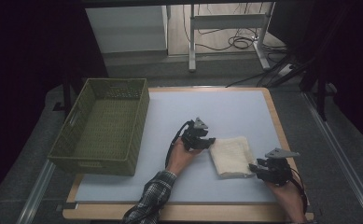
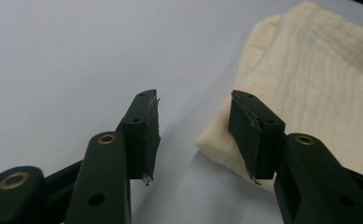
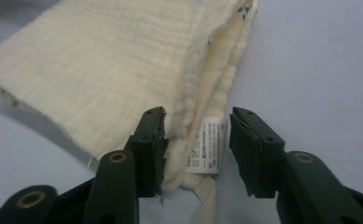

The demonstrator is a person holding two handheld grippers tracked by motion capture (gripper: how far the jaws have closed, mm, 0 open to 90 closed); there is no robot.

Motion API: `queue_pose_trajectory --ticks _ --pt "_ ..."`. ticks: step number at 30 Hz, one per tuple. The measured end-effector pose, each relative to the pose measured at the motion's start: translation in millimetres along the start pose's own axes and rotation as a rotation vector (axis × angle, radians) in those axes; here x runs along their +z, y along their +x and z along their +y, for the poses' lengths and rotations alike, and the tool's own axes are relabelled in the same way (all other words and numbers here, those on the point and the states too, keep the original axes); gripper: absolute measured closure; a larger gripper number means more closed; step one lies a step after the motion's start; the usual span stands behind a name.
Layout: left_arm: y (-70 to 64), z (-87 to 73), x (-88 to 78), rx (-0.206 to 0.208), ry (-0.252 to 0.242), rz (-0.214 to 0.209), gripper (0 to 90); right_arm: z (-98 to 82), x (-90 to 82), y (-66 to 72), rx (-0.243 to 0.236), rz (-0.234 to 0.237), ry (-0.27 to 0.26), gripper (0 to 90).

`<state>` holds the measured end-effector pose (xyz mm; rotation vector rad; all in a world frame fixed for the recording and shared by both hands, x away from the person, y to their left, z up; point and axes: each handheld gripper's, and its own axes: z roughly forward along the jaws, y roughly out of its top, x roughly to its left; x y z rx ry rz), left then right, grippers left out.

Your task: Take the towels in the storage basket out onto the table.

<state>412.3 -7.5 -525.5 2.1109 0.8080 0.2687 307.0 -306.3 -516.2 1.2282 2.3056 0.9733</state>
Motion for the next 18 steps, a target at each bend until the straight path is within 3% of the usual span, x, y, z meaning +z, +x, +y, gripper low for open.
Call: queue_pose_trajectory --ticks 6,11,13,14,18 --pt "-1.3 -4.1 11.1 0.028 0.038 0.013 52.1 -5.2 1.9 -1.4 0.02 0.02 -0.014 52.3" --pt "0.9 -3.1 11.8 -0.014 0.053 -0.015 55.7 -6.6 2.2 0.2 0.045 0.039 -0.021 64.0" --pt "-0.3 -1.1 11.3 -0.043 0.07 -0.016 59.5 -5.9 2.6 0.4 0.056 0.066 -0.017 71.7" --pt "-1.8 0.1 10.9 -0.051 0.082 -0.03 66.2 -5.9 3.0 -0.4 0.074 0.089 -0.014 76.6" --pt "-6.2 0.9 11.4 -0.064 0.09 -0.06 83.4 -6.7 3.4 -1.2 0.099 0.113 -0.02 80.5"
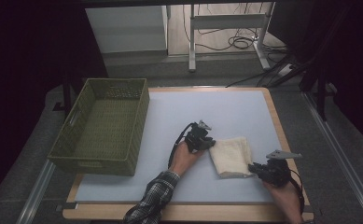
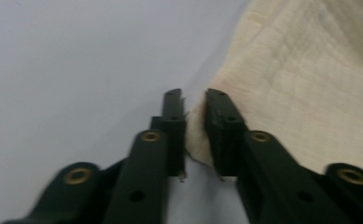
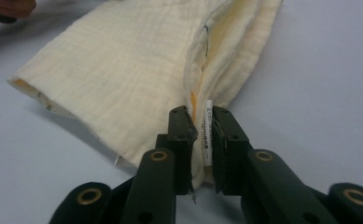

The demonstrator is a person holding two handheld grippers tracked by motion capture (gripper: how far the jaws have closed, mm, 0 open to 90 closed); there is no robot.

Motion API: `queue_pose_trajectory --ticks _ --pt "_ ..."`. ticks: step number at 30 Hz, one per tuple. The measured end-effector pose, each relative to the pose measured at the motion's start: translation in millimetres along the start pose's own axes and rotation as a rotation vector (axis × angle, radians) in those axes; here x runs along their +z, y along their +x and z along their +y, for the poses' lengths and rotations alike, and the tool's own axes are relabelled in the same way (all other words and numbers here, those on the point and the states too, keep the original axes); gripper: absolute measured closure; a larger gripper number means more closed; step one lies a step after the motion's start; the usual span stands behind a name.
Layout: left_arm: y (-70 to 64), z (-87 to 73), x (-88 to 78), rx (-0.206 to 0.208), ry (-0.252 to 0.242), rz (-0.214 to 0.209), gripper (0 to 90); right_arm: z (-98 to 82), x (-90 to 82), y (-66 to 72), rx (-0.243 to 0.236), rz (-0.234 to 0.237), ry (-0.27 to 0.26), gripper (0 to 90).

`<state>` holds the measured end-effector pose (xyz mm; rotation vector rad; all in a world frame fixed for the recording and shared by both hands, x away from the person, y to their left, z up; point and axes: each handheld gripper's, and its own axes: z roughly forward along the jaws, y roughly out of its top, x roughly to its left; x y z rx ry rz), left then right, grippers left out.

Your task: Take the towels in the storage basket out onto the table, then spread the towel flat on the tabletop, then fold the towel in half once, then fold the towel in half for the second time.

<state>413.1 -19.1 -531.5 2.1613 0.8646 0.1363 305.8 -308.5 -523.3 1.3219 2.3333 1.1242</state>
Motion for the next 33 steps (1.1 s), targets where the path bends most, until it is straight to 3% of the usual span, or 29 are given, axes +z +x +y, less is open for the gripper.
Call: queue_pose_trajectory --ticks 4,6,18,33 --pt "-4.5 1.9 -1.2 0.048 0.007 0.024 86.4 1.0 -0.5 2.8 -0.008 -0.016 0.002 82.2" --pt "-4.0 3.0 -6.4 0.065 -0.025 0.034 86.5 3.1 -2.5 3.1 0.002 0.003 -0.01 82.4" --pt "-3.2 13.6 -37.0 0.087 -0.09 0.049 85.9 16.5 -12.7 15.9 -0.033 0.058 -0.065 82.3" --pt "9.5 15.2 -73.1 0.098 -0.092 0.117 85.8 45.3 -7.8 40.2 -0.098 0.103 -0.101 82.1"
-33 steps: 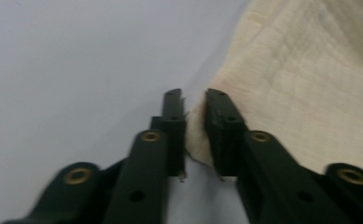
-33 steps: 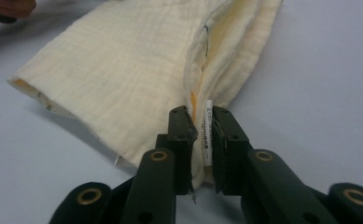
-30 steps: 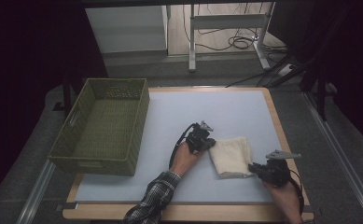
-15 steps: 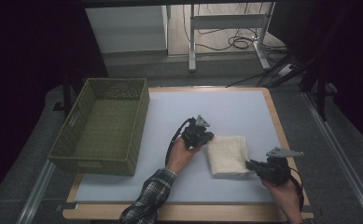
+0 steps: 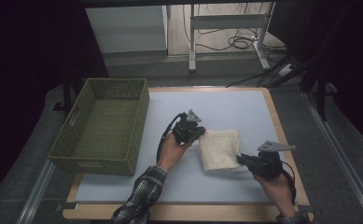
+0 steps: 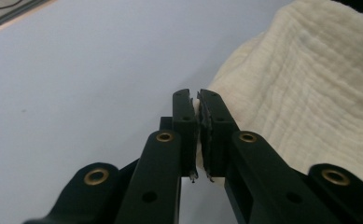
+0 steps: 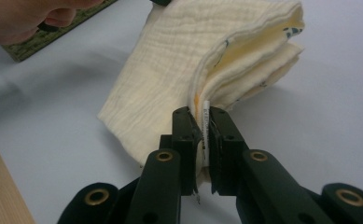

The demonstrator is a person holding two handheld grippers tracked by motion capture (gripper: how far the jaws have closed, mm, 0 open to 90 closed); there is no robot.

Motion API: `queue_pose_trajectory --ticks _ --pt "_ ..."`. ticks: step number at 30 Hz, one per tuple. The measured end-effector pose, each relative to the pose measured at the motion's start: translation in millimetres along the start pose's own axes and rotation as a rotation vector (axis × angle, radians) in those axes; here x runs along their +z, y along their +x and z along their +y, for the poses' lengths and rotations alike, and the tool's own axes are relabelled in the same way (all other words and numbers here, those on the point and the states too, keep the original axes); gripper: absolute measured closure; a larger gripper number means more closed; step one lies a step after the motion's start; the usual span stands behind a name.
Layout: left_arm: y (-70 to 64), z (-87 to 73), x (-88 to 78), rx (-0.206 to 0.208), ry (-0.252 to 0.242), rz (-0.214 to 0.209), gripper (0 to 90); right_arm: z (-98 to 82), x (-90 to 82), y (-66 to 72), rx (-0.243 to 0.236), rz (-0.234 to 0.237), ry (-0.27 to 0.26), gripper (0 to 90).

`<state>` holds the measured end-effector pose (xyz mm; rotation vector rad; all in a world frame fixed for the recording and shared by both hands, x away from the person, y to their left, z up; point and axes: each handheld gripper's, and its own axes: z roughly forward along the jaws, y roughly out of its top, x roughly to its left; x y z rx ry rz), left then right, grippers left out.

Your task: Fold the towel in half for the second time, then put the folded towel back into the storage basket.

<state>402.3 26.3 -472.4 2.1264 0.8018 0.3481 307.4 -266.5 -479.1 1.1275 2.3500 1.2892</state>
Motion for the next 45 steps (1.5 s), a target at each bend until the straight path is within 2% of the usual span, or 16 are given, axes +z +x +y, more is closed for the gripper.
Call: queue_pose_trajectory --ticks 9,21,35,37,40,45 --pt "12.7 3.0 -24.1 -0.006 -0.019 0.044 85.7 18.9 15.1 17.4 -0.055 0.029 0.006 82.0" --pt "27.7 4.8 -46.7 -0.006 -0.017 0.084 85.6 38.3 32.2 29.5 -0.08 0.047 0.006 81.8" --pt "53.5 10.7 -88.9 0.004 -0.023 0.171 85.5 71.2 56.1 45.6 -0.119 0.073 0.004 81.8" --pt "55.3 10.7 -91.4 0.007 -0.024 0.176 85.5 73.6 57.6 47.0 -0.119 0.078 0.004 81.8" --pt "62.5 10.7 -101.3 0.016 -0.01 0.206 85.5 83.9 64.8 52.6 -0.133 0.079 0.005 81.8" --pt "68.6 10.1 -111.2 0.01 -0.009 0.233 85.4 95.4 70.9 59.5 -0.143 0.085 -0.001 81.8"
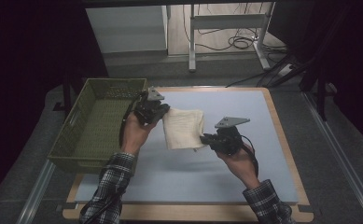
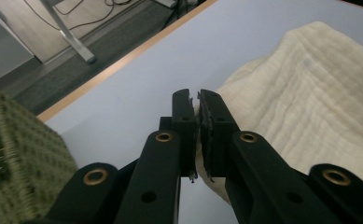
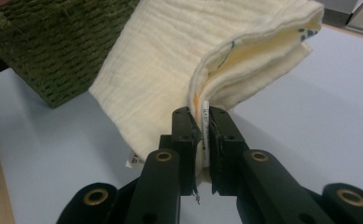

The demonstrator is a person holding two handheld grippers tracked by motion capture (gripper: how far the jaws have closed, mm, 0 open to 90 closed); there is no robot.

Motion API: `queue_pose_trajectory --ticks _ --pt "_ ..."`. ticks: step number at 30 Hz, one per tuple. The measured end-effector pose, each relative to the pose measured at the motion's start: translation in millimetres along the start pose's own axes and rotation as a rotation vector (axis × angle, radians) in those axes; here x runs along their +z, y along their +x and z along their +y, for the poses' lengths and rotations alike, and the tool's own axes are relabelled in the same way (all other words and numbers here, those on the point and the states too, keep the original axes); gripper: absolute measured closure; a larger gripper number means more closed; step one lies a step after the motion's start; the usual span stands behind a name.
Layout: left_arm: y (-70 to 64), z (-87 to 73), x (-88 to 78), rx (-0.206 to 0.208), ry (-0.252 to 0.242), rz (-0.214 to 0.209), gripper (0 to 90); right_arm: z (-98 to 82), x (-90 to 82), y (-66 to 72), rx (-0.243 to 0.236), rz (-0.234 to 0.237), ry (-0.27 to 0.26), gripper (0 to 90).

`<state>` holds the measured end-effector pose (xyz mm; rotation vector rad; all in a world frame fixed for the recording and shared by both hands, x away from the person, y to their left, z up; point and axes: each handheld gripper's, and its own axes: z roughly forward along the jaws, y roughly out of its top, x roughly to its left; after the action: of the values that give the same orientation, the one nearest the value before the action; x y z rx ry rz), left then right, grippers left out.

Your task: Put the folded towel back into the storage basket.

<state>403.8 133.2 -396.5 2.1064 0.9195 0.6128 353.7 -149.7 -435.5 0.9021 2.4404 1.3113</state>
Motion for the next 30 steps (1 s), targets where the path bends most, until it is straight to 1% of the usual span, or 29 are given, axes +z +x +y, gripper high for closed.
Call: queue_pose_trajectory --ticks 2,3,4,6,7,9,10,13,14,15,16,17,18,19,21,22,24,26,29,30 --pt "5.6 0.0 -5.8 0.001 0.0 0.015 85.4 7.3 3.1 3.1 -0.01 0.007 -0.006 81.8" --pt "9.7 -0.3 -10.5 -0.003 -0.002 0.025 85.4 13.7 5.7 5.9 -0.015 0.011 -0.007 81.8" --pt "9.7 -0.3 -10.5 -0.003 -0.002 0.025 85.4 13.7 5.7 5.9 -0.015 0.011 -0.007 81.8" --pt "17.1 -0.6 -18.6 -0.001 -0.003 0.041 85.4 21.2 9.3 8.3 -0.014 0.025 -0.012 81.7" --pt "17.1 -0.6 -18.6 -0.001 -0.003 0.041 85.3 21.2 9.3 8.3 -0.014 0.025 -0.012 81.7" --pt "23.2 -1.4 -26.3 -0.007 -0.01 0.054 85.3 28.8 14.2 10.3 -0.01 0.036 -0.014 81.7" --pt "23.2 -1.4 -26.3 -0.007 -0.01 0.054 85.3 28.8 14.2 10.3 -0.01 0.036 -0.014 81.7" --pt "28.7 -2.1 -32.7 -0.011 -0.015 0.065 85.3 37.0 19.0 13.6 -0.016 0.041 -0.018 81.7" --pt "30.7 -2.3 -34.9 -0.011 -0.013 0.069 85.3 37.0 19.0 13.6 -0.016 0.041 -0.018 81.7" --pt "33.1 -2.6 -37.5 -0.013 -0.012 0.074 85.3 42.1 21.7 16.5 -0.024 0.041 -0.019 81.7" --pt "34.5 -2.8 -38.8 -0.017 -0.015 0.076 85.3 42.1 21.7 16.5 -0.024 0.041 -0.019 81.7" --pt "38.3 -3.4 -42.7 -0.02 -0.016 0.085 85.3 46.2 23.8 19.2 -0.032 0.041 -0.019 81.6" --pt "38.3 -3.4 -42.7 -0.02 -0.016 0.085 85.4 46.2 23.8 19.2 -0.032 0.041 -0.019 81.6" --pt "41.8 -3.9 -46.3 -0.031 -0.023 0.093 85.3 50.9 26.5 22.4 -0.039 0.042 -0.019 81.6" --pt "46.0 -4.3 -50.7 -0.032 -0.021 0.102 85.3 55.5 29.7 25.0 -0.045 0.044 -0.021 81.6" --pt "46.0 -4.3 -50.7 -0.032 -0.021 0.102 85.4 55.5 29.7 25.0 -0.045 0.044 -0.021 81.6" --pt "52.6 -5.3 -58.0 -0.04 -0.021 0.118 85.4 61.9 34.8 28.6 -0.045 0.052 -0.023 81.6" --pt "54.1 -5.7 -59.8 -0.041 -0.021 0.122 85.4 64.5 36.9 30.1 -0.044 0.056 -0.024 81.6" --pt "62.2 -7.8 -69.5 -0.052 -0.019 0.146 85.4 72.2 42.7 35.2 -0.043 0.073 -0.035 81.6" --pt "62.2 -7.8 -69.5 -0.052 -0.019 0.146 85.4 72.2 42.7 35.2 -0.043 0.073 -0.035 81.6"
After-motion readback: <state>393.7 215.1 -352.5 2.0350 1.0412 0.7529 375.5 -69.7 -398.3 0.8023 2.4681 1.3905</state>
